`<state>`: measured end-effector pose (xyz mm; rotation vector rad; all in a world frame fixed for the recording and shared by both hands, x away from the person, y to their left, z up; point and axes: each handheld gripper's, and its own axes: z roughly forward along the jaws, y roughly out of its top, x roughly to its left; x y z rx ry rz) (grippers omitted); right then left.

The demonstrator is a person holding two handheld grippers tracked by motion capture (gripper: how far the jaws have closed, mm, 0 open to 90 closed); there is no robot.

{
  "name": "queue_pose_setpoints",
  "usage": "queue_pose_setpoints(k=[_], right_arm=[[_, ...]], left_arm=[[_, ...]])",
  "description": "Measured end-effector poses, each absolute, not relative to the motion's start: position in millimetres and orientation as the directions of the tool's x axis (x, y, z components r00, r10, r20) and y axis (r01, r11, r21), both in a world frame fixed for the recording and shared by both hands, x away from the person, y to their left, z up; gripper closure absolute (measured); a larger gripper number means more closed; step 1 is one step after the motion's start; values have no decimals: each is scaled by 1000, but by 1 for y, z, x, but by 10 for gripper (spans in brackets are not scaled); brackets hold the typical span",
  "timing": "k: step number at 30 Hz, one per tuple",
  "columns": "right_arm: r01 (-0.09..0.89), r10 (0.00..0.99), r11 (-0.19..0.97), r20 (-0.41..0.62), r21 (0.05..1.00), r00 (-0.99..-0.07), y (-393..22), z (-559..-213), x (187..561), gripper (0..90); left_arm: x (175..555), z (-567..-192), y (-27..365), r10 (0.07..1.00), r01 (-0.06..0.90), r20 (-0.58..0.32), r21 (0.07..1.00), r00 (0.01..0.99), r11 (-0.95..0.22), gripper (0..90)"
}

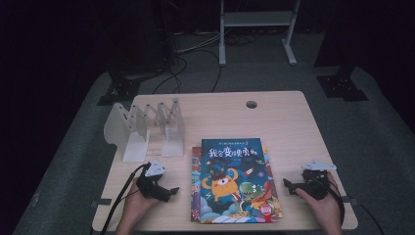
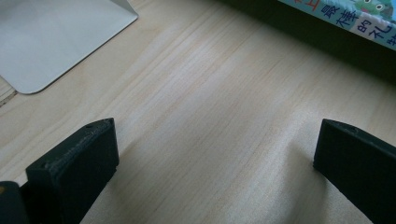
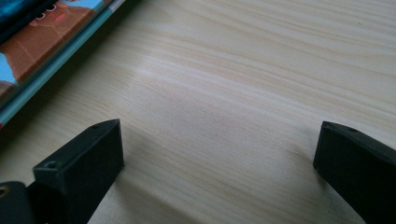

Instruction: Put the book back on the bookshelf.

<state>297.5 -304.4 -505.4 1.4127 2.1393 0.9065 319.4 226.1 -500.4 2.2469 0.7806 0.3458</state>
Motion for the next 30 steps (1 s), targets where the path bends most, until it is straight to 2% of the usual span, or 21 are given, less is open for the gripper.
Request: queue_pose_setpoints(k=[7, 10, 14, 19, 30], right_arm=[[640, 912, 282, 8, 715, -410, -303, -505, 298, 23], [630, 906, 287, 9, 721, -424, -301, -502, 299, 174], [633, 908, 278, 17, 723, -418, -298, -495, 302, 234], [606, 899, 268, 33, 749, -438, -287, -475, 305, 256], [573, 875, 273, 48, 773, -482, -262, -461, 326, 257]], left_arm=[[319, -500, 226, 622, 429, 16, 710, 783, -558, 0], [319, -500, 226, 621, 429, 15, 710, 783, -559, 0], [319, -500, 226, 622, 429, 16, 710, 783, -559, 0], [318, -500, 227, 622, 429, 16, 710, 783, -558, 0], [318, -500, 227, 622, 429, 16, 711, 783, -558, 0]])
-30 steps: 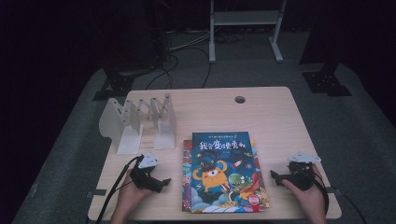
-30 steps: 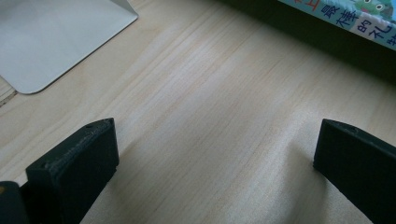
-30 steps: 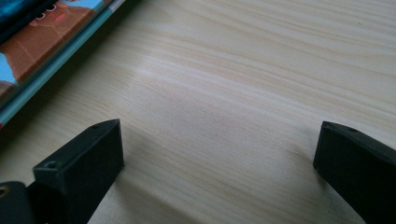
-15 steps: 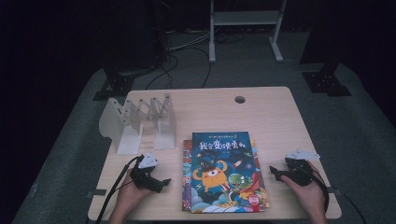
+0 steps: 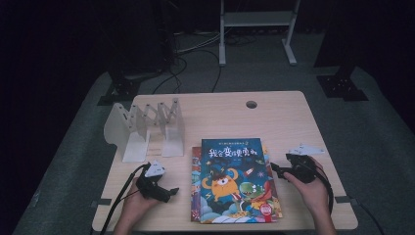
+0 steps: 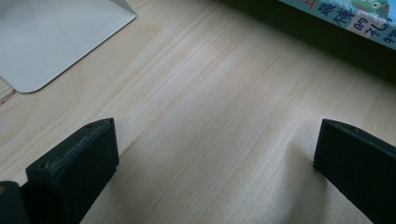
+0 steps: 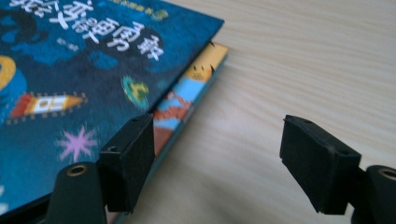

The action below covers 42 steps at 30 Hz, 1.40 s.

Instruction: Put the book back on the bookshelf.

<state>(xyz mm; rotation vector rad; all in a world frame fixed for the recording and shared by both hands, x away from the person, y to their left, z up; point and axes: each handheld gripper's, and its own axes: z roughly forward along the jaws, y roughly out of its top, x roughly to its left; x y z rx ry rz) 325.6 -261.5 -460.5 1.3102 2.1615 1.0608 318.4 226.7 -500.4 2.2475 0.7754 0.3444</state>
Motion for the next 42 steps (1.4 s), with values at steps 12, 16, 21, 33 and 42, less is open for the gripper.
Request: queue_pose_setpoints(k=[12, 16, 21, 33, 42], right_arm=[[572, 838, 311, 65, 759, -542, -229, -459, 355, 264], [576, 827, 324, 72, 750, -558, -218, -461, 364, 266], [580, 818, 331, 79, 744, -569, -210, -463, 373, 256], [617, 802, 318, 143, 720, -580, -205, -467, 389, 177], [590, 748, 380, 140, 712, -649, -190, -465, 399, 179]], left_arm=[[318, -500, 227, 621, 429, 16, 710, 783, -558, 0], [318, -500, 227, 622, 429, 15, 711, 783, -557, 0], [318, -500, 227, 620, 427, 16, 711, 784, -559, 0], [321, -495, 231, 622, 430, 2, 721, 783, -544, 0], [327, -475, 225, 599, 397, -26, 771, 800, -498, 0]])
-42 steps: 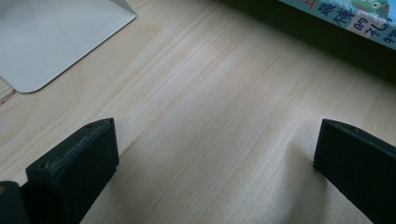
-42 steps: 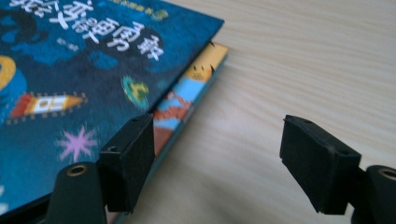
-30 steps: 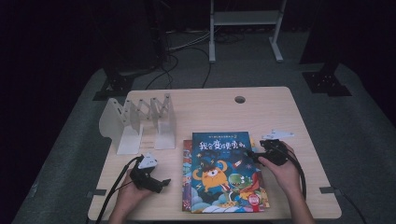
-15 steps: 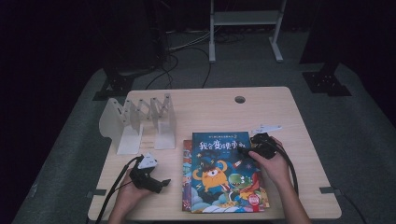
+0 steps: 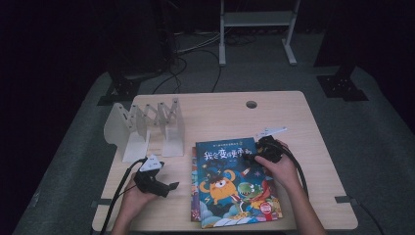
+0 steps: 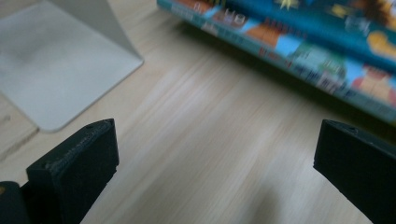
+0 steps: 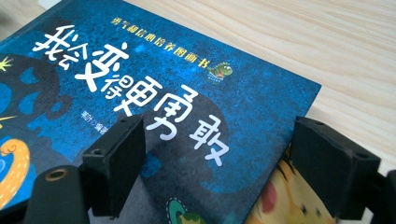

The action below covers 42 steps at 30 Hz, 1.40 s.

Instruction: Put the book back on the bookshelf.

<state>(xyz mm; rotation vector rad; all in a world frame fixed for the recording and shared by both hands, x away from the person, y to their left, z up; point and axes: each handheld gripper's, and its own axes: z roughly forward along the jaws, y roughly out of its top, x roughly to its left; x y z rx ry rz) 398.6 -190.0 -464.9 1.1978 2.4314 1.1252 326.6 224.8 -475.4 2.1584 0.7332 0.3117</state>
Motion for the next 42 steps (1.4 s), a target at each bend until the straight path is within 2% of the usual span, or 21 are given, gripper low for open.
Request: queue_pose_setpoints(k=[15, 30, 33, 42], right_arm=[[550, 670, 449, 141, 704, -729, -157, -463, 413, 175], [498, 603, 486, 137, 718, -786, -121, -463, 417, 175], [510, 623, 458, 146, 728, -768, -126, -463, 414, 265], [496, 665, 435, 104, 751, -740, -166, -453, 384, 289]], left_arm=[[354, -453, 192, 557, 338, 22, 774, 830, -535, 0], [362, -460, 188, 550, 375, -40, 772, 834, -514, 0], [362, -464, 186, 542, 388, -64, 768, 838, -510, 0], [360, -466, 188, 539, 400, -83, 766, 838, -504, 0]])
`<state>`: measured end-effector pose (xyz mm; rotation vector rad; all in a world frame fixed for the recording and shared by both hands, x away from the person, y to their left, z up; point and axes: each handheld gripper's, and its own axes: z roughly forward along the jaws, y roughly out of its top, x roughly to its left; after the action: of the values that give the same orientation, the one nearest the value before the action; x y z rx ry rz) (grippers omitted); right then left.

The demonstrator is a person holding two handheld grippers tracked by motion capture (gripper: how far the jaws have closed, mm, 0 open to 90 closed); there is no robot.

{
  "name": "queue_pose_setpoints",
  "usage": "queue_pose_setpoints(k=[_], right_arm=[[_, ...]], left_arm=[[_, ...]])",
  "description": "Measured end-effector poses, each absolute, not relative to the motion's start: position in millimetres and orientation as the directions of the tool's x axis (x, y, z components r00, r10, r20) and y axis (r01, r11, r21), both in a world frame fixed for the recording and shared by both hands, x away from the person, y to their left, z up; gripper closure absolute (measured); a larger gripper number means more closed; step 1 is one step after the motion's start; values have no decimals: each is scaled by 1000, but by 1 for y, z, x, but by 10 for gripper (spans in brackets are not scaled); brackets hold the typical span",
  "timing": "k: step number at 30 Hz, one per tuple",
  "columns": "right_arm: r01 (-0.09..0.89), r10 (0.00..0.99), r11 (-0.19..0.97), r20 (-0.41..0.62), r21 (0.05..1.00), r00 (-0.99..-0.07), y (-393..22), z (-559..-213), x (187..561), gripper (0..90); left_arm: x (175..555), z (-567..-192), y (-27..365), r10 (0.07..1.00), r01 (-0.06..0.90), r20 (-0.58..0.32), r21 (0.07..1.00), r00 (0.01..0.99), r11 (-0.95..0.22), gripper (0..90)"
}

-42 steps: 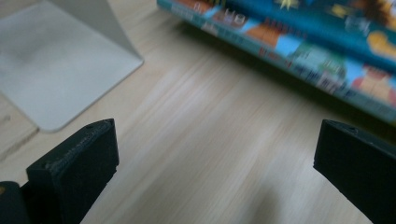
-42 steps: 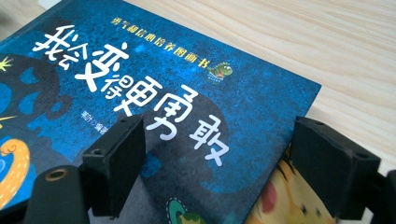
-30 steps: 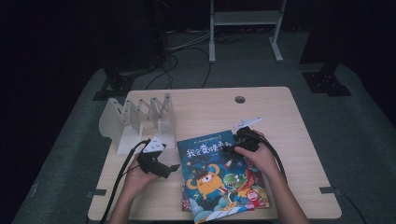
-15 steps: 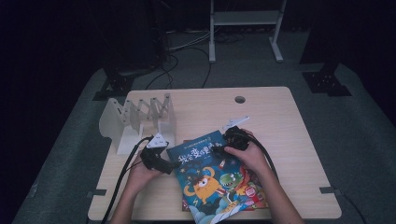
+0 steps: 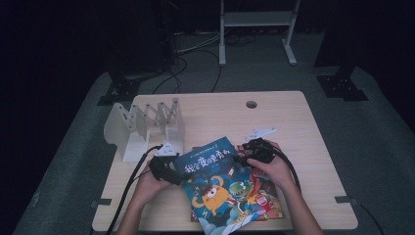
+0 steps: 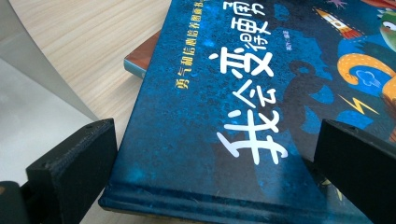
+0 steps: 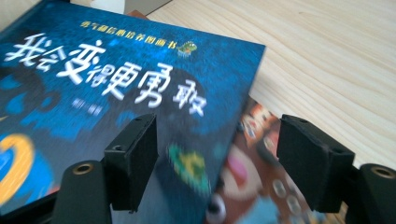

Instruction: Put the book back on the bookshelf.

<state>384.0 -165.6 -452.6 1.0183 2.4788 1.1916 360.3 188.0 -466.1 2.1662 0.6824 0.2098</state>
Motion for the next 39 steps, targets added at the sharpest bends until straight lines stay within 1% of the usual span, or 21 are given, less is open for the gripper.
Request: queue_pose_setpoints(k=[1, 2, 3, 10, 17, 24, 30, 32, 39], right_arm=[[496, 665, 435, 104, 751, -740, -166, -453, 384, 289], [488, 667, 425, 100, 762, -738, -176, -449, 375, 291], [488, 667, 425, 100, 762, -738, -176, -449, 375, 291], [468, 679, 406, 83, 785, -729, -207, -442, 342, 287], [464, 698, 405, 62, 788, -714, -230, -444, 315, 284], [472, 712, 389, 67, 791, -699, -252, -452, 282, 283], [484, 709, 399, 73, 778, -701, -261, -459, 252, 270], [487, 692, 410, 84, 771, -717, -259, -464, 239, 267], [474, 676, 432, 73, 767, -733, -254, -469, 225, 262]], left_arm=[[360, -466, 188, 540, 402, -85, 765, 837, -504, 0], [360, -466, 188, 540, 403, -85, 763, 837, -505, 0], [360, -466, 188, 540, 403, -84, 762, 837, -506, 0], [360, -465, 188, 541, 404, -84, 761, 837, -508, 0], [360, -465, 188, 542, 405, -83, 759, 837, -509, 0], [360, -465, 187, 542, 405, -83, 759, 836, -510, 0], [360, -465, 187, 543, 407, -84, 759, 836, -509, 0], [360, -465, 188, 543, 407, -85, 759, 835, -508, 0], [360, -465, 187, 545, 409, -84, 757, 834, -510, 0]])
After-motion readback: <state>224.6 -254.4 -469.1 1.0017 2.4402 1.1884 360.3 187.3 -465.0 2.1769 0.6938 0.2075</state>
